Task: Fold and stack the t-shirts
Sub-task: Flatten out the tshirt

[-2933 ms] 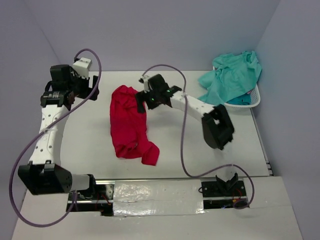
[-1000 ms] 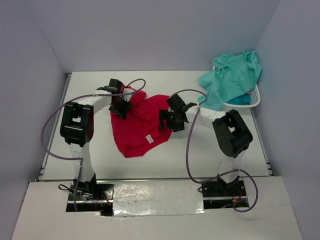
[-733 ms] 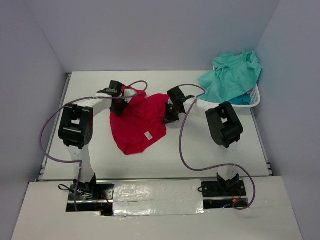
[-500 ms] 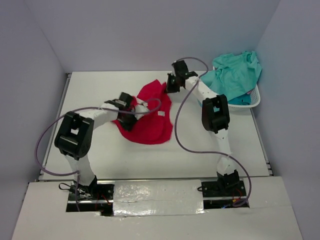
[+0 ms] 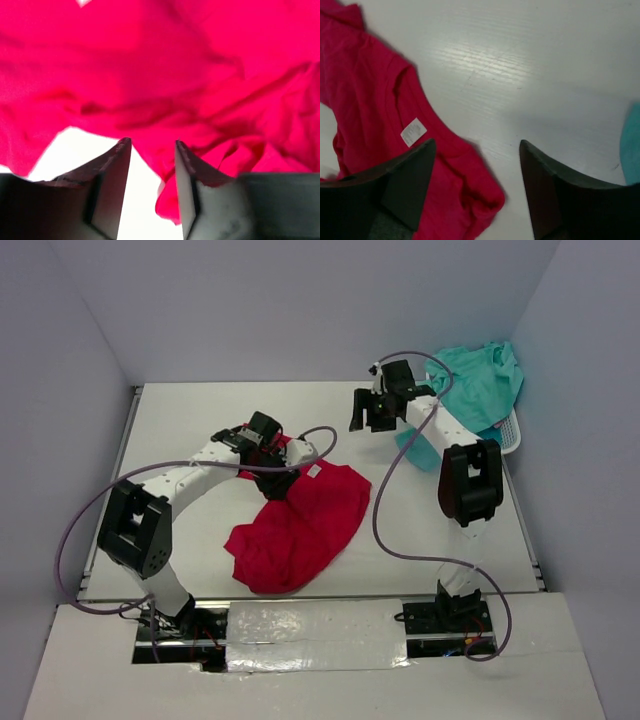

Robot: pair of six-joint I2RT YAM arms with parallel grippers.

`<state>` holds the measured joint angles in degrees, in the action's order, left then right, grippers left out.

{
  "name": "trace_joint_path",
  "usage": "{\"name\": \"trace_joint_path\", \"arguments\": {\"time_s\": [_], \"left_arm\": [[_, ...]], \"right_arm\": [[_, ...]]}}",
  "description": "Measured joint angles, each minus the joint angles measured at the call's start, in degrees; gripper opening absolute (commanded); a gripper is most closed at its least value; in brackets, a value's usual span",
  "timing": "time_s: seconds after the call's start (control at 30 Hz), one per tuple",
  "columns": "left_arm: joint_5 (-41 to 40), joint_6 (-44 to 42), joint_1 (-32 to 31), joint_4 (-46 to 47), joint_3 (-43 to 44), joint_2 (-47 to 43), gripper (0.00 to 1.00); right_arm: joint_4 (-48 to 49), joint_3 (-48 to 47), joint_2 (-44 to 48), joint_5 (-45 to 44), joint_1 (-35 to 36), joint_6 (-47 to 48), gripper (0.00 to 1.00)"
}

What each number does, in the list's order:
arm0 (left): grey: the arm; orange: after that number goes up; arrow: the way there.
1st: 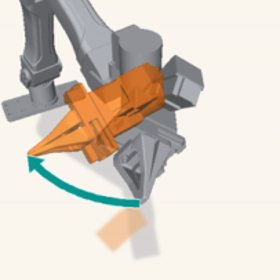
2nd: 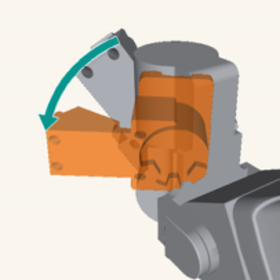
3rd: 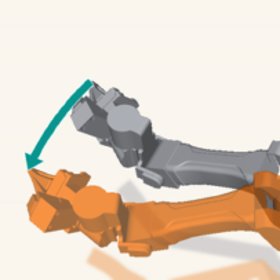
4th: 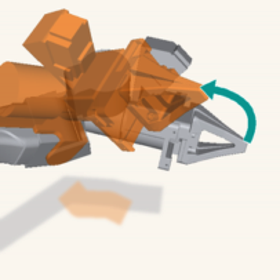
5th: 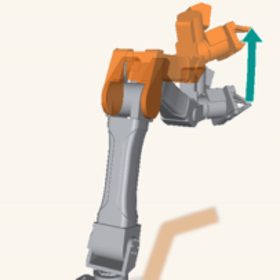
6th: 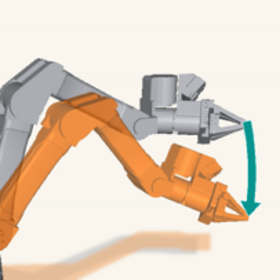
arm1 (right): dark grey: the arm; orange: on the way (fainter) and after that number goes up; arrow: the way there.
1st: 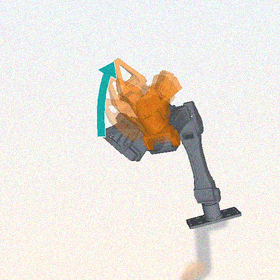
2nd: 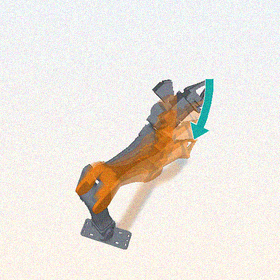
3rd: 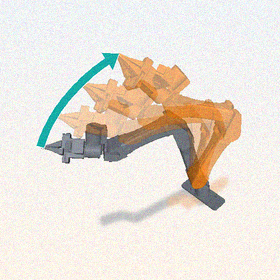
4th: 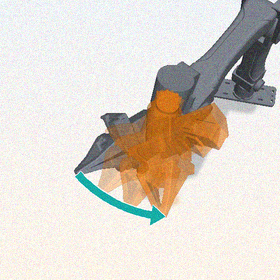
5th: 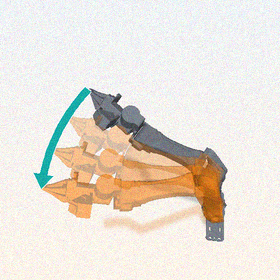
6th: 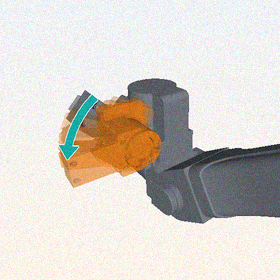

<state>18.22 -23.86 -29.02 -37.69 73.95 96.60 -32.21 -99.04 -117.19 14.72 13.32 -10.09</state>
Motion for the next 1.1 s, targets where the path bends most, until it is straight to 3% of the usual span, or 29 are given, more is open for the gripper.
{"name": "trace_joint_path", "arguments": {"time_s": [0.1, 0.13, 0.27, 0.37, 0.47, 0.5, 0.57, 0.6, 0.67, 0.8, 0.87, 1.07, 1.1], "left_arm": [[-3.08, 0.09, 0.76, -2.43, -1.64, -1.03, 0.74], [-3.48, -0.04, 0.52, -3.13, -2.47, -1.40, 0.74], [-3.37, 0.42, 0.42, -5.01, -7.93, -3.39, 0.82], [-3.74, 0.17, 0.92, -4.70, -13.05, -3.82, 0.82], [-4.70, 0.04, 0.96, -3.63, -18.45, -3.82, 0.67], [-5.20, -0.17, 0.96, -3.58, -19.47, -3.82, 0.43], [-5.38, 0.15, 0.96, -2.99, -19.82, -4.17, 0.22], [-5.55, 0.04, 0.98, -2.51, -20.00, -4.17, 0.02], [-5.75, 0.00, 1.46, -2.21, -20.04, -4.24, 0.00], [-7.17, 0.04, 3.74, -1.40, -18.91, -4.09, 0.00], [-9.25, 0.07, 6.23, -0.33, -16.72, -3.45, 0.00], [-14.88, 0.24, 13.16, 4.55, -2.51, 1.31, 0.00], [-15.26, 0.17, 13.77, 5.40, -0.09, 1.79, 0.08]], "right_arm": [[0.55, 3.26, 2.86, 1.88, 0.74, 2.08, 0.47], [0.70, 4.63, 3.63, 2.19, 1.22, 2.67, 0.44], [1.81, 9.64, 4.98, 3.21, 4.37, 3.19, 0.54], [1.55, 11.30, 4.07, 3.06, 8.09, 3.65, 0.62], [2.36, 11.45, 2.38, 2.86, 11.52, 3.63, 0.63], [2.67, 11.56, 1.84, 2.86, 12.37, 3.56, 0.61], [3.26, 11.74, 0.76, 2.49, 13.66, 3.28, 0.54], [3.37, 11.76, 0.17, 2.21, 13.99, 3.06, 0.42], [3.67, 11.89, -1.07, 1.55, 14.19, 2.51, 0.34], [4.50, 14.95, -1.77, 0.76, 14.16, 1.18, 0.07], [5.40, 15.96, -1.25, 0.42, 13.90, 0.57, 0.00], [8.28, 21.49, 2.38, -1.09, 12.94, -1.51, 0.00], [8.37, 22.40, 3.10, -1.49, 12.70, -1.70, 0.00]]}}
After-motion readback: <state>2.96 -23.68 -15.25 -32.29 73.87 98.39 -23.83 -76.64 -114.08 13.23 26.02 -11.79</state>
